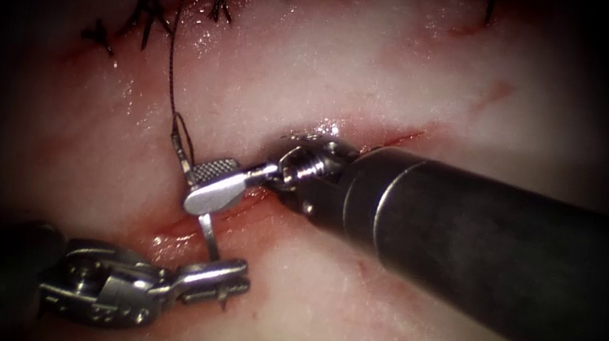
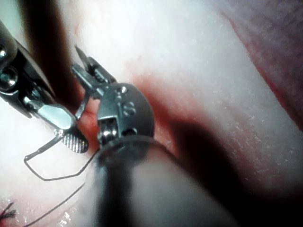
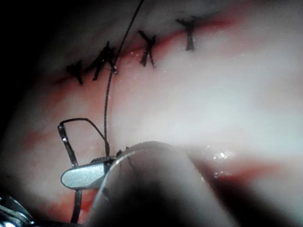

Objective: Wound Closure
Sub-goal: Pass needle to right grasper

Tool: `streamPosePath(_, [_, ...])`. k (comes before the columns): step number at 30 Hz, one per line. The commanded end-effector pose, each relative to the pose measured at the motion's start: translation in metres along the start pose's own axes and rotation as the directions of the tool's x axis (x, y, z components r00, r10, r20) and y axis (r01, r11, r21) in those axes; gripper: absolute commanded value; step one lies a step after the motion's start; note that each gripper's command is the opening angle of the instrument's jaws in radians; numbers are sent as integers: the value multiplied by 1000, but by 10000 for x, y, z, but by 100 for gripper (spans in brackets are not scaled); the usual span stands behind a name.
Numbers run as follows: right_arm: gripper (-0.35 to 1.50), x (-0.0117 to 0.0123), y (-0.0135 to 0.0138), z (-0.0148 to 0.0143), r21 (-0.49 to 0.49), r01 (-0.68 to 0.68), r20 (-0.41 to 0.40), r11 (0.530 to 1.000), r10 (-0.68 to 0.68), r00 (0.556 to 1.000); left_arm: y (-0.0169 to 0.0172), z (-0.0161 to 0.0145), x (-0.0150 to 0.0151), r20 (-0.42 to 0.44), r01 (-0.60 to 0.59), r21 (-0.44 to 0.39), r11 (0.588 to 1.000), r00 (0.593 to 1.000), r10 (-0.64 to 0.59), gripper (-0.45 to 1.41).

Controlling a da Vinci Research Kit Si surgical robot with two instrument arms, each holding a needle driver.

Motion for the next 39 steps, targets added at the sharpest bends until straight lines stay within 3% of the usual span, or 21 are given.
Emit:
streamPosePath(1, [125,6,2,11,4,2,-2,1000,-2,1000,0,8,-4,-1,-2,-3,1000,1000,2,-45])
streamPosePath(8, [128,6,-8,12,16,-1,6,1000,1,1000,0,7,-5,-7,-2,-13,1000,1000,2,-45])
streamPosePath(11, [123,6,-6,12,15,0,6,1000,0,1000,1,7,-2,-10,-3,-13,1000,1000,3,-45])
streamPosePath(12, [111,6,-6,12,15,-1,6,1000,0,1000,1,7,-1,-10,-3,-13,1000,1000,3,-45])
streamPosePath(16, [110,8,-8,14,15,-3,3,1000,3,1000,1,7,-1,-11,-3,-19,1000,1000,3,-45])
streamPosePath(17, [96,9,-9,14,16,-3,3,1000,3,1000,1,7,-1,-11,-3,-19,1000,1000,3,-45])
streamPosePath(19, [-11,9,-9,13,28,-3,14,1000,3,1000,1,8,-1,-11,-3,-19,1000,1000,3,-45])
streamPosePath(20, [-35,9,-9,12,35,-3,20,999,2,1000,1,8,-1,-11,-3,-19,1000,1000,3,-45])
streamPosePath(25, [-35,8,-7,3,68,5,48,998,-8,999,0,6,-1,-12,-2,-23,1000,1000,2,-45])
streamPosePath(26, [-35,8,-6,2,68,5,48,998,-8,999,0,6,-1,-12,-2,-23,1000,1000,2,-27])
streamPosePath(27, [-35,9,-5,2,68,4,47,998,-8,999,0,5,0,-12,-2,-24,1000,1000,2,24])
streamPosePath(28, [-35,10,-5,1,68,4,47,998,-7,999,0,5,0,-16,10,-24,1000,1000,-10,59])
streamPosePath(33, [-35,18,-2,-2,61,35,13,998,-36,999,1,-2,6,-1,138,-20,990,990,-138,101])
streamPosePath(36, [-35,26,1,-6,64,108,-24,992,-107,994,2,-5,12,8,177,-41,983,984,-177,118])
streamPosePath(39, [-35,32,5,-9,67,229,-58,971,-226,973,6,-12,18,25,194,-95,976,981,-192,123])
